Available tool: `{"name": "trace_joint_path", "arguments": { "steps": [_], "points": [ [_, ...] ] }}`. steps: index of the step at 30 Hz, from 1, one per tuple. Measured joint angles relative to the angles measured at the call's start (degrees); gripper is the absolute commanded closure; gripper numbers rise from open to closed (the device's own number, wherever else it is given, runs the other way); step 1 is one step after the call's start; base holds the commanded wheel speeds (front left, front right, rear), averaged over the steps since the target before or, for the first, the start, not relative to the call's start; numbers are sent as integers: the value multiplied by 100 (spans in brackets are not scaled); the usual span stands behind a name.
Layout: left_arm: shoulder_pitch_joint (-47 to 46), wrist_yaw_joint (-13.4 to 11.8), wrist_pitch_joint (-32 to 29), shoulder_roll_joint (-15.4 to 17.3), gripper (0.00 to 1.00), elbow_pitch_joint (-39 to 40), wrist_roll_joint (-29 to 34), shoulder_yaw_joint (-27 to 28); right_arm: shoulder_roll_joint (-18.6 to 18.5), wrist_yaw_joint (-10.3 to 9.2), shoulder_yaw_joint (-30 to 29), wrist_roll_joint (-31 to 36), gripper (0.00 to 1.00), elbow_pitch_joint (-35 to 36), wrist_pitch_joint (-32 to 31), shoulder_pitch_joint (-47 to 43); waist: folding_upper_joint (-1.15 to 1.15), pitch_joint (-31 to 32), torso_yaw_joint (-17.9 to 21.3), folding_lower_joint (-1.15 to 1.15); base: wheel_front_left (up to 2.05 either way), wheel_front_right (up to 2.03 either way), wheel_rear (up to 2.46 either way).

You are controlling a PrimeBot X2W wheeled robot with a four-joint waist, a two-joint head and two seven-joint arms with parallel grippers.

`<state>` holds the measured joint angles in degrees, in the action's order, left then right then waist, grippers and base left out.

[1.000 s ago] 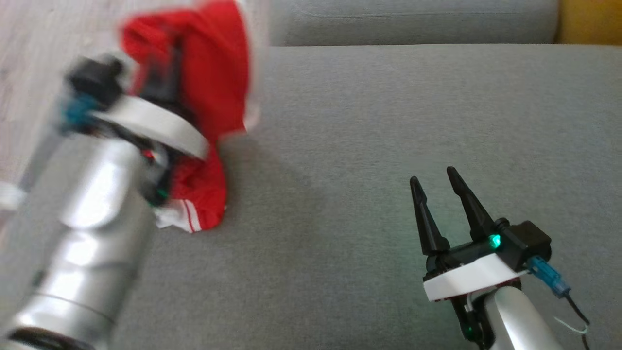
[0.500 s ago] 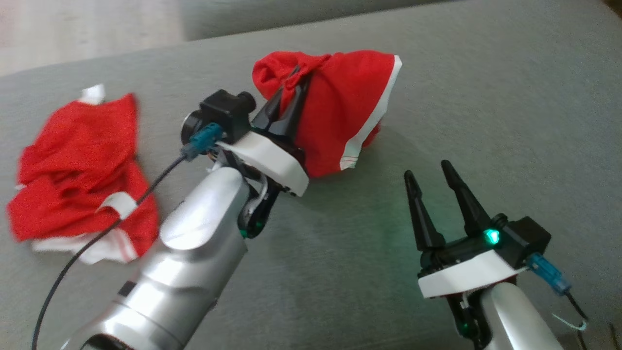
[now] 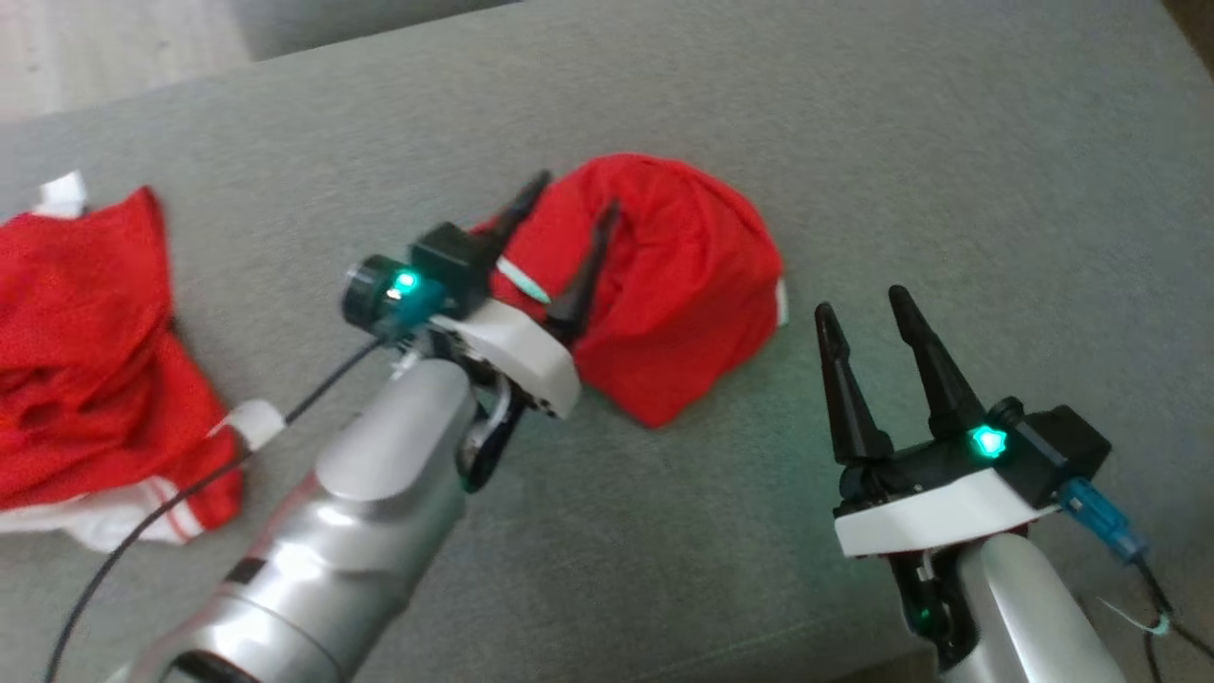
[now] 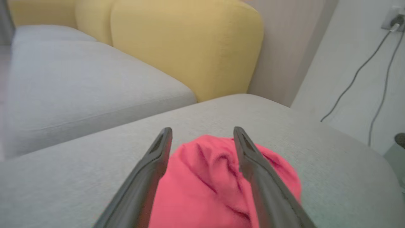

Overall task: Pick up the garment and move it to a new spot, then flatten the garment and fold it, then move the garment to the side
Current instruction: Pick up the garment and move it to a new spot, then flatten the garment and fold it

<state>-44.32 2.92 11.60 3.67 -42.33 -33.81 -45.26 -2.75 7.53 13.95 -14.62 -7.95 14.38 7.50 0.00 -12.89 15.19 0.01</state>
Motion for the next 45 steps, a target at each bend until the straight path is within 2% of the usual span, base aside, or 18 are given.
{"name": "trace_joint_path", "arguments": {
  "steps": [3,6,9,13,14,18,23,35,38,41,45],
  "points": [
    [-27,-94,153,171,0,24,1,163,0,0,-78,23,0,-4,0,0,0,98,-229,0,0,0,0],
    [-7,-183,247,503,0,258,4,433,0,0,-146,68,0,-31,0,-5,0,223,-489,0,0,0,0],
    [221,-448,271,912,0,773,75,833,1,0,-227,109,0,-37,0,-31,0,364,-756,-1,0,0,0],
    [1244,-738,311,1303,0,1631,345,1192,0,0,-381,165,0,-101,0,-218,0,519,-1140,-1,0,0,0],
    [1953,-866,310,1358,0,1979,423,1282,3,0,-405,169,0,-138,0,-308,0,591,-1317,-1,0,0,0],
    [3062,-1007,310,1285,0,2521,556,1540,1,0,-516,245,0,-213,0,-381,0,710,-1623,-1,0,0,0],
    [3568,-1055,310,915,0,2874,705,1882,3,0,-510,312,0,-244,0,-410,0,845,-1811,-1,0,0,0],
    [3657,-708,310,588,0,2922,1263,2307,3,0,-609,397,0,-304,0,-477,0,910,-1787,-1,0,0,0],
    [3657,-632,310,532,0,2871,1333,2336,10,0,-935,569,0,-488,0,-400,0,824,-1782,-1,0,0,0],
    [3653,-533,310,455,0,2818,1397,2375,11,0,-1411,577,0,-967,0,-133,0,704,-1805,0,0,0,0],
    [3596,-426,310,379,0,2782,1507,2477,9,0,-2059,454,0,-1840,-254,662,0,475,-1880,0,0,0,0]
  ]
}}
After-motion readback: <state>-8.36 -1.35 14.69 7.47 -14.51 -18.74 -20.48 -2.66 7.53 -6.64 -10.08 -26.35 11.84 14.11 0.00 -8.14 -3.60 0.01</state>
